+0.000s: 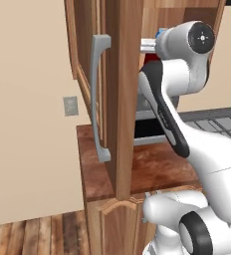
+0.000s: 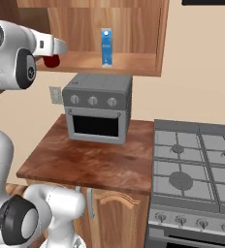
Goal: Pick the milk, boxed drink, can from the counter and place them in the open cabinet.
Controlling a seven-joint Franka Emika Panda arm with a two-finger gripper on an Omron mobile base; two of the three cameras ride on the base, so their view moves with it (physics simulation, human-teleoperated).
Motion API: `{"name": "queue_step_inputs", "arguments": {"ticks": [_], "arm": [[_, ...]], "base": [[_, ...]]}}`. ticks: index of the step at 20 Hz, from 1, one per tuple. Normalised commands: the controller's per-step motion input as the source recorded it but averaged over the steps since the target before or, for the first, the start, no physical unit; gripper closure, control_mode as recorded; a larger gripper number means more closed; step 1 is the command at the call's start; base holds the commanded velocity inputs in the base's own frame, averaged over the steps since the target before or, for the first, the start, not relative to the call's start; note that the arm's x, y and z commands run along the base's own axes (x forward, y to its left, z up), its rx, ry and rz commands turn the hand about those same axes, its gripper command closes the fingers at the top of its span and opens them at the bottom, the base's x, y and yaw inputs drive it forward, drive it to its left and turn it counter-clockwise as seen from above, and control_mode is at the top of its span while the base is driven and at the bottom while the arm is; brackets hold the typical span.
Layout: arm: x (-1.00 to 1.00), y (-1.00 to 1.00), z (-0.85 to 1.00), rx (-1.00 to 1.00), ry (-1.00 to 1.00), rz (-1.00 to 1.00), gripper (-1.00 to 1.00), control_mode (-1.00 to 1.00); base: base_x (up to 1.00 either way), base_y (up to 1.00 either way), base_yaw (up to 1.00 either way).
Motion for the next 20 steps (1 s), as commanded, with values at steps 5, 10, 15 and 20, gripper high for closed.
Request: {"name": "queue_step_inputs", "arguments": {"ticks": [5, 10, 15, 20], "arm": [[0.01, 0.0, 0.0, -0.01, 0.0, 0.0, 1.0, -1.0], [0.22, 0.0, -0.03, -0.02, 0.0, -0.02, 1.0, -1.0], [0.42, 0.0, -0.06, -0.03, 0.0, -0.05, 1.0, -1.0], [0.52, 0.0, -0.08, -0.04, 0.0, -0.04, 1.0, -1.0]], "base": [[0.0, 0.0, 0.0], [0.0, 0.0, 0.0], [0.0, 0.0, 0.0], [0.0, 0.0, 0.0]]}}
